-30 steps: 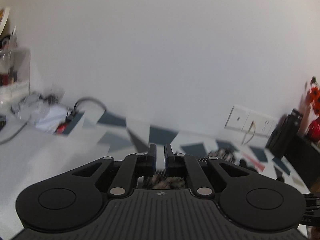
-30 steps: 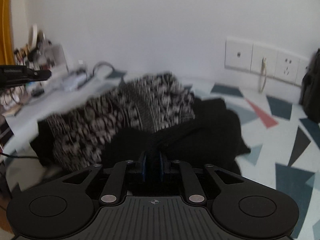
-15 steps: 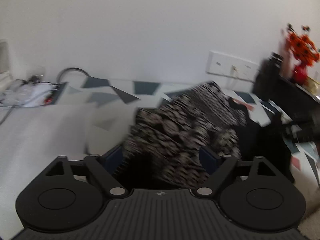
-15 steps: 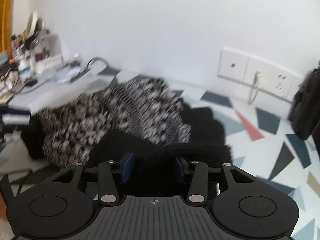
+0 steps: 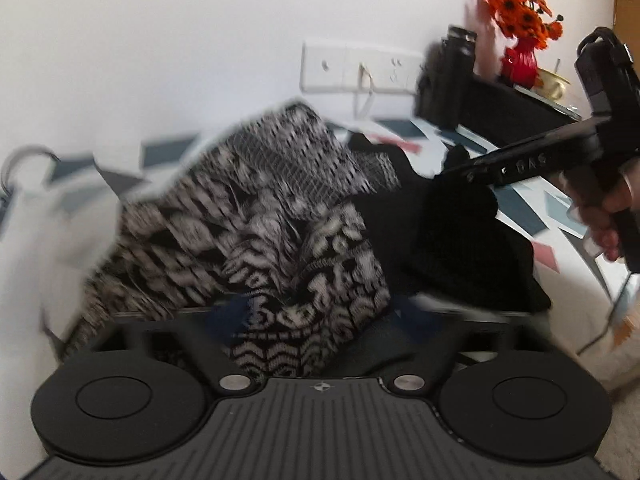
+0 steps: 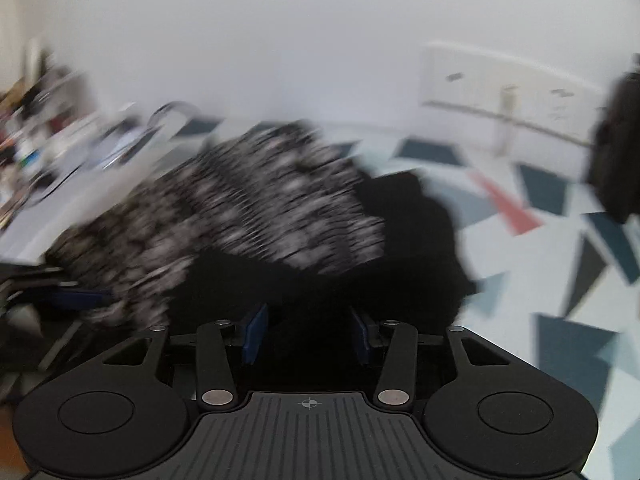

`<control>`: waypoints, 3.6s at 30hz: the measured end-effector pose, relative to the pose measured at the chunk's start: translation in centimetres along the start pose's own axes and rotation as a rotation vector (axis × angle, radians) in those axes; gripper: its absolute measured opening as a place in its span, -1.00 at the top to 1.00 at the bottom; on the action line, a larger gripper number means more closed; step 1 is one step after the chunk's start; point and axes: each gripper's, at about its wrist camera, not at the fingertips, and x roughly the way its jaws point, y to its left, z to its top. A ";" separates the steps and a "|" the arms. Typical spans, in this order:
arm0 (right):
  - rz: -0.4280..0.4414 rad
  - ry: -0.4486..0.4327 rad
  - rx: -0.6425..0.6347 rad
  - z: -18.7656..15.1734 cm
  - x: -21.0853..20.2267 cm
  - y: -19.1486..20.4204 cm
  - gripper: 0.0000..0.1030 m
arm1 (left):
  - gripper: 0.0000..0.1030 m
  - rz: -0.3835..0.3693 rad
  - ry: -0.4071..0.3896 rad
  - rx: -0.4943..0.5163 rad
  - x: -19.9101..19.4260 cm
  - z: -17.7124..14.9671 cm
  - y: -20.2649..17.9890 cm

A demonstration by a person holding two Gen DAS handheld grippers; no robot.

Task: Fold clothes

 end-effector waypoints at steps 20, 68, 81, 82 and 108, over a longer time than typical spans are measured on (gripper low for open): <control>-0.221 -0.088 0.156 6.1 6.8 -9.0 -0.15 | 0.47 0.051 0.024 -0.157 0.3 -0.8 4.9; -0.212 -0.021 0.323 -8.7 -6.6 -5.9 0.52 | -0.56 0.136 0.027 -0.351 1.1 0.5 7.1; -0.117 -0.122 0.334 -6.2 -9.7 -5.3 0.13 | -0.68 0.168 -0.049 -0.283 0.2 1.2 8.2; -0.113 -0.125 0.326 -6.0 -9.9 -5.0 0.10 | -0.69 0.165 -0.055 -0.291 0.2 1.3 8.4; -0.089 -0.066 0.183 -6.6 -8.3 -2.5 -0.98 | -0.99 0.347 0.170 -0.266 -1.6 -3.9 2.9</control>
